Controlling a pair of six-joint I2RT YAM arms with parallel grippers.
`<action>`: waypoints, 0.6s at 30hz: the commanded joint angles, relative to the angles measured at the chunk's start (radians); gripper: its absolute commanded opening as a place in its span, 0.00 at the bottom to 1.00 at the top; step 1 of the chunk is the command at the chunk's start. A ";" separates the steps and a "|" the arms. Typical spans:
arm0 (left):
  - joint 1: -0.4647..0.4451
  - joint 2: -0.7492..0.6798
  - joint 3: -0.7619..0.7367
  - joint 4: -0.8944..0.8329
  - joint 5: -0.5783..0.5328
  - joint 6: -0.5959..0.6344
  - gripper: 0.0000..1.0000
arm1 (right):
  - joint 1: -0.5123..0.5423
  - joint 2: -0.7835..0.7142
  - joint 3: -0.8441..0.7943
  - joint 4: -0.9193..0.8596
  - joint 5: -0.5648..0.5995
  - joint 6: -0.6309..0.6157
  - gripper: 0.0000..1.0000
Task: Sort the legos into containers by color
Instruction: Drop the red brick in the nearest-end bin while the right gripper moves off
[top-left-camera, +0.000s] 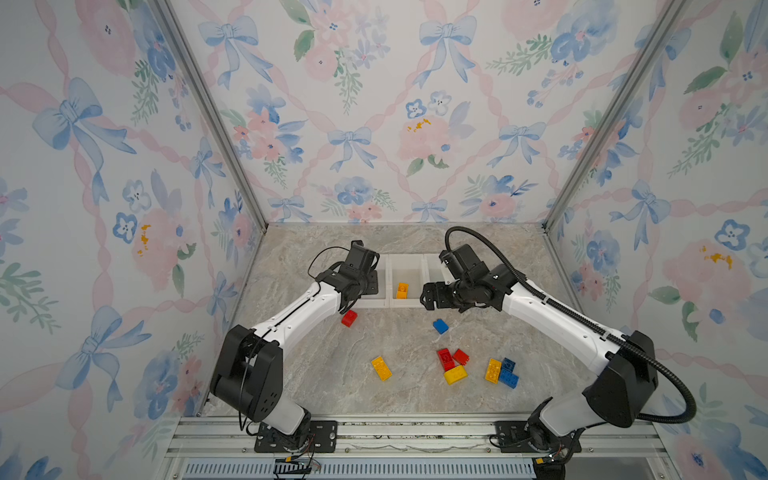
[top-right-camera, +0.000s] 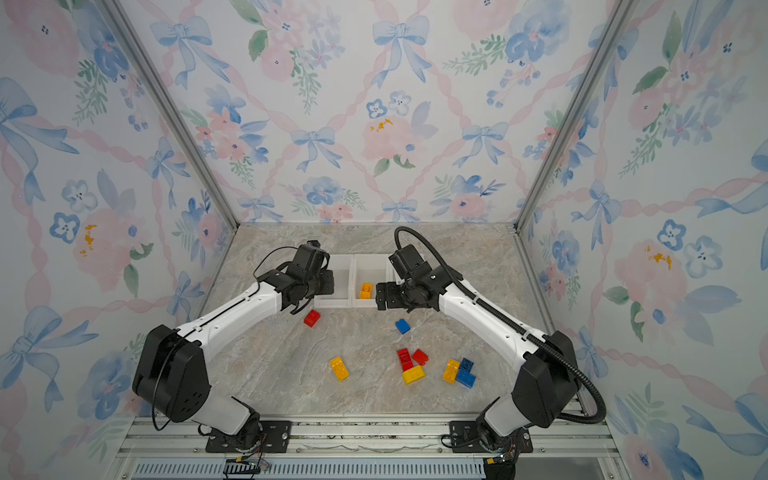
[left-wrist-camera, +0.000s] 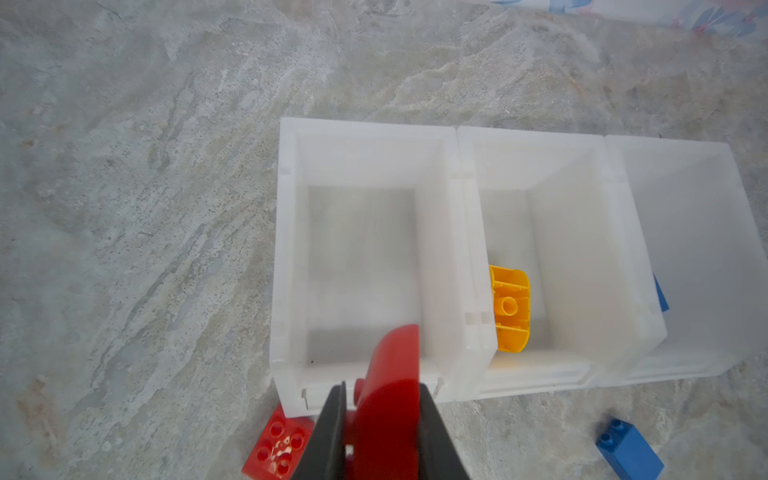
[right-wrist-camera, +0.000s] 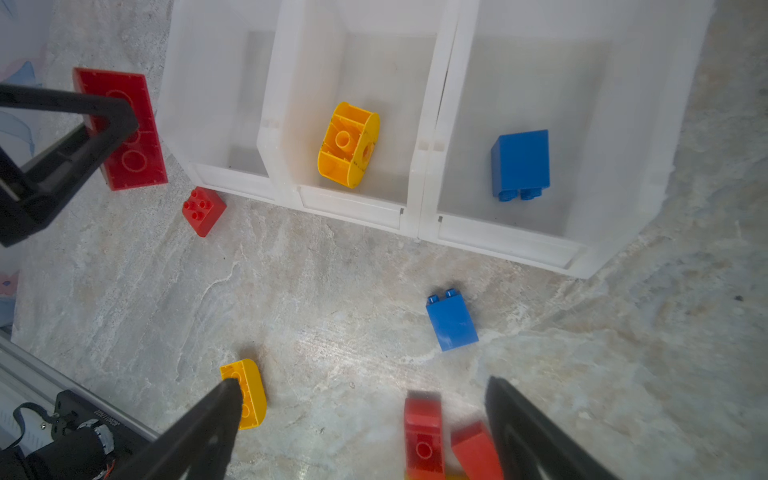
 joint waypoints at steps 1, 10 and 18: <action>0.006 0.061 0.047 0.038 0.017 0.036 0.09 | -0.011 -0.034 -0.016 0.001 0.016 0.016 0.95; 0.030 0.215 0.102 0.062 0.013 0.058 0.11 | -0.022 -0.049 -0.027 0.000 0.024 0.017 0.96; 0.031 0.269 0.121 0.062 0.011 0.066 0.21 | -0.034 -0.063 -0.045 -0.003 0.025 0.020 0.97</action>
